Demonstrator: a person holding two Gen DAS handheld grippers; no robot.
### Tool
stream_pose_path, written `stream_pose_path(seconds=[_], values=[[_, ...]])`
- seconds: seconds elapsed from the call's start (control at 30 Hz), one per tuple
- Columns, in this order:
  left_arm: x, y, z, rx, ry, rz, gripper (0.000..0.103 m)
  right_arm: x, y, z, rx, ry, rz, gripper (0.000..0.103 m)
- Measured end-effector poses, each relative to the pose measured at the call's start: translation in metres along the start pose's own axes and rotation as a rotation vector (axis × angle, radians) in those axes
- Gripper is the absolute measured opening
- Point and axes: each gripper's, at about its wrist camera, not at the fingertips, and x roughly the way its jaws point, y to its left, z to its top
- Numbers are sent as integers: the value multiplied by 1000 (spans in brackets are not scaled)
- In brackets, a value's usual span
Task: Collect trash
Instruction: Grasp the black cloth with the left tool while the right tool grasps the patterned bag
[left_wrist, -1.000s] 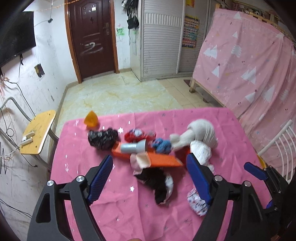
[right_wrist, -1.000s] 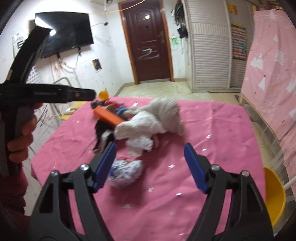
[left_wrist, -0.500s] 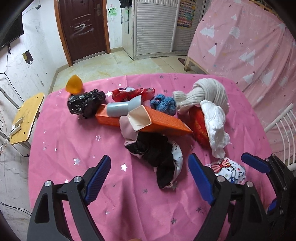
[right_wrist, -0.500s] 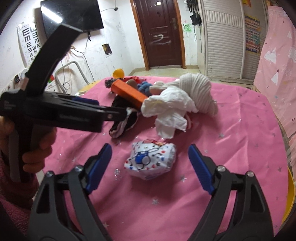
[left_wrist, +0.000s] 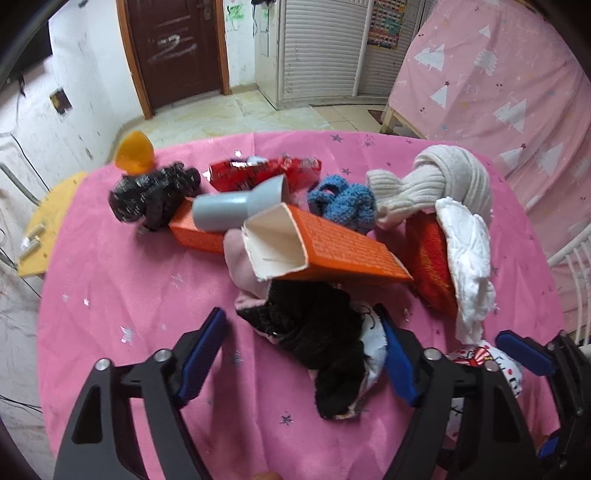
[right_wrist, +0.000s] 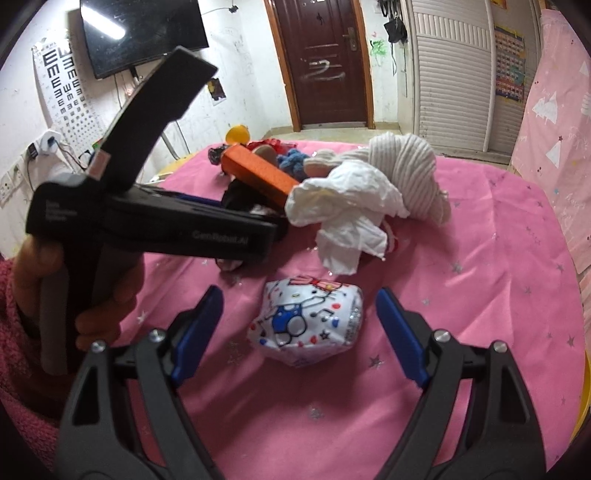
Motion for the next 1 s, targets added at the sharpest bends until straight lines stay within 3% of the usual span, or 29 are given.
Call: stream_pose_path(seconds=[0.13, 0.33, 0.43, 1.0], values=[[-3, 3, -3, -13, -9, 8, 49, 2, -1, 0, 2, 13, 6, 81], [-10, 16, -11, -45, -17, 2, 45, 5, 5, 0, -21, 24, -18, 55], [-16, 25, -18, -64, -21, -3, 44, 4, 7, -1, -28, 17, -17, 48], [-83, 63, -48, -141, -128, 54, 44, -32, 12, -5, -24, -66, 58, 46]])
